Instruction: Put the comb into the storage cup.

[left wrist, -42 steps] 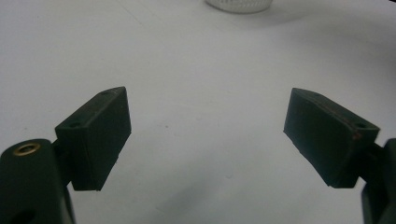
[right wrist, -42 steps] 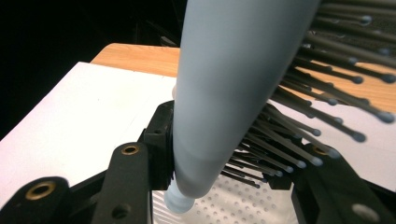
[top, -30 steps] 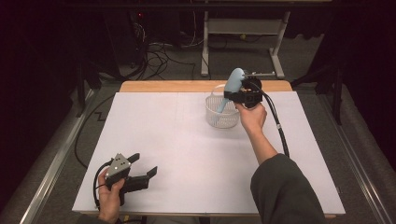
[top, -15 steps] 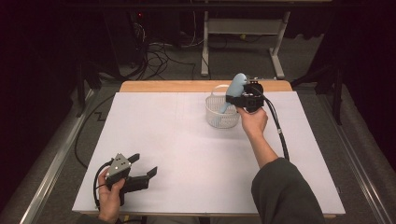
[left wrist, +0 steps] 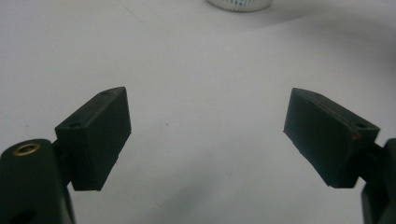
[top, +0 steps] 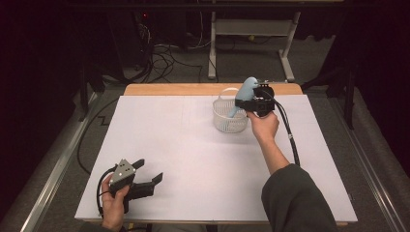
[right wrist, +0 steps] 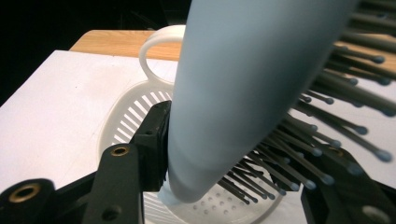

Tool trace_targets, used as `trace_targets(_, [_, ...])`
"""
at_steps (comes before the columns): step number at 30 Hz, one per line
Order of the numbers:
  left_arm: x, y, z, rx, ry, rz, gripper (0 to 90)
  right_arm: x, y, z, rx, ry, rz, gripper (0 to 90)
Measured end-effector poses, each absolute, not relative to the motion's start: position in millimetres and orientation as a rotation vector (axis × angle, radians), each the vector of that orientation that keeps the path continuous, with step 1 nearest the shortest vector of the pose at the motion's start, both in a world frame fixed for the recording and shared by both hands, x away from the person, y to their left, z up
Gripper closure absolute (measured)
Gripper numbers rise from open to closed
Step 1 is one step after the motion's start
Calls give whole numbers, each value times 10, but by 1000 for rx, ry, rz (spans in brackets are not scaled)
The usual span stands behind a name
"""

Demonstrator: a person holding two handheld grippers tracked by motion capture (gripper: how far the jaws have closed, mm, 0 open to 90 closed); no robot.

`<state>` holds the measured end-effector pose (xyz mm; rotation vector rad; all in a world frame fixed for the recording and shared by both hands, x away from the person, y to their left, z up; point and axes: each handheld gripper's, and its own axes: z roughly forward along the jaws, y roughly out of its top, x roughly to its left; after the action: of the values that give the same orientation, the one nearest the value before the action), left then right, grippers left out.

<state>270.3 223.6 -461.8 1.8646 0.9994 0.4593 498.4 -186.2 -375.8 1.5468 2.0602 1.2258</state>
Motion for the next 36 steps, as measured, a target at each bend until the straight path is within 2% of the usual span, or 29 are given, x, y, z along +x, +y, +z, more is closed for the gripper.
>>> trace_targets(21, [2686,2225,-4608,1861,989,475,158,5003,-1968,-3738,1542,2088,1124,398])
trace_targets(36, [2684,2229,-4607,1866,986,475,158,5032,-2038,-3777,1571,2123,1110,375])
